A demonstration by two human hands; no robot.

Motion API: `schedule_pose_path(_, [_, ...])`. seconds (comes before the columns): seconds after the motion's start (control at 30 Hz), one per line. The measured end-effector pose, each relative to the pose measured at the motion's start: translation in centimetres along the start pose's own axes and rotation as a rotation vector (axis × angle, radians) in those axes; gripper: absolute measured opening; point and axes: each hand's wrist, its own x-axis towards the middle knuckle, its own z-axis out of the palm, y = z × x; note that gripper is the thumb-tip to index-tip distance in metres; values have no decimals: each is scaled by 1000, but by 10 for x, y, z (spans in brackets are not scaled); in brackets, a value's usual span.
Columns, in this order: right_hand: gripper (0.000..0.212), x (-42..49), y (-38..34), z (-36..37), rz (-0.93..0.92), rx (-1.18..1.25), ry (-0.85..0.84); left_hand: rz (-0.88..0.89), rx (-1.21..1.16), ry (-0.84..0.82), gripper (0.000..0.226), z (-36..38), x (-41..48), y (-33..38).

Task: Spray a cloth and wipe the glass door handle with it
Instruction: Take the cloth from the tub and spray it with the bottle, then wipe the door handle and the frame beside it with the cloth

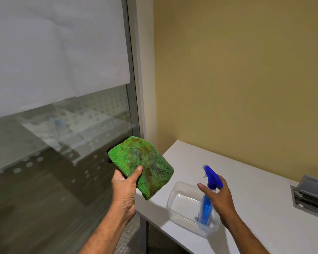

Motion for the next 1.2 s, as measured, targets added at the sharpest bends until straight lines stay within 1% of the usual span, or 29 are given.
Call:
schedule_pose_path(0.03, [82, -11, -2, 0, 20, -16, 68, -3, 1, 4, 35, -2, -2, 2])
schedule_pose_path(0.1, [94, -43, -8, 1, 71, 32, 297, -13, 3, 18, 35, -7, -8, 8])
schedule_pose_path(0.13, [95, -62, -16, 5, 73, 84, 427, -12, 2, 25, 35, -10, -9, 12])
schedule_pose_path(0.17, [92, -81, -25, 13, 54, 150, 513, -9, 3, 29, 34, -13, -11, 16])
schedule_pose_path(0.2, [85, -101, -34, 23, 21, 199, 541, -10, 6, 28, 33, -14, -14, 21])
schedule_pose_path(0.23, [77, -121, -46, 34, -29, 220, 507, -13, 9, 30, 32, -16, -18, 25])
schedule_pose_path(0.3, [61, -156, -79, 62, -142, 188, 319, -9, 1, 32, 30, -30, -31, 46])
schedule_pose_path(0.33, [56, -159, -90, 71, -184, 126, 212, -14, 0, 23, 29, -32, -34, 50])
schedule_pose_path(0.4, [52, -152, -107, 87, -252, -22, 16, -20, 21, -5, 31, -30, -37, 53])
schedule_pose_path(0.43, [53, -152, -118, 95, -275, -69, -62, -20, 23, -25, 34, -32, -40, 58])
schedule_pose_path(0.5, [62, -167, -146, 112, -286, -116, -185, -10, 17, -64, 36, -46, -53, 83])
schedule_pose_path(0.6, [85, -191, -174, 131, -309, -165, -286, 15, 37, -109, 35, -69, -73, 121])
schedule_pose_path(0.63, [89, -198, -182, 137, -309, -158, -333, 29, 52, -111, 37, -78, -79, 132])
schedule_pose_path(0.67, [87, -204, -189, 142, -304, -131, -403, 45, 68, -113, 39, -87, -86, 144])
schedule_pose_path(0.73, [67, -227, -206, 144, -287, -41, -564, 64, 94, -112, 40, -106, -105, 164])
schedule_pose_path(0.8, [50, -250, -222, 144, -287, -17, -709, 76, 109, -105, 43, -124, -127, 182])
schedule_pose_path(0.97, [44, -304, -243, 152, -266, -42, -899, 90, 149, -62, 38, -168, -194, 220])
schedule_pose_path(1.03, [40, -331, -248, 155, -264, -11, -990, 98, 163, -36, 43, -187, -223, 234])
schedule_pose_path(1.13, [31, -372, -254, 163, -246, 76, -1093, 114, 163, 23, 58, -213, -262, 254])
schedule_pose_path(1.2, [29, -402, -254, 170, -228, 133, -1146, 138, 132, 86, 48, -229, -287, 267])
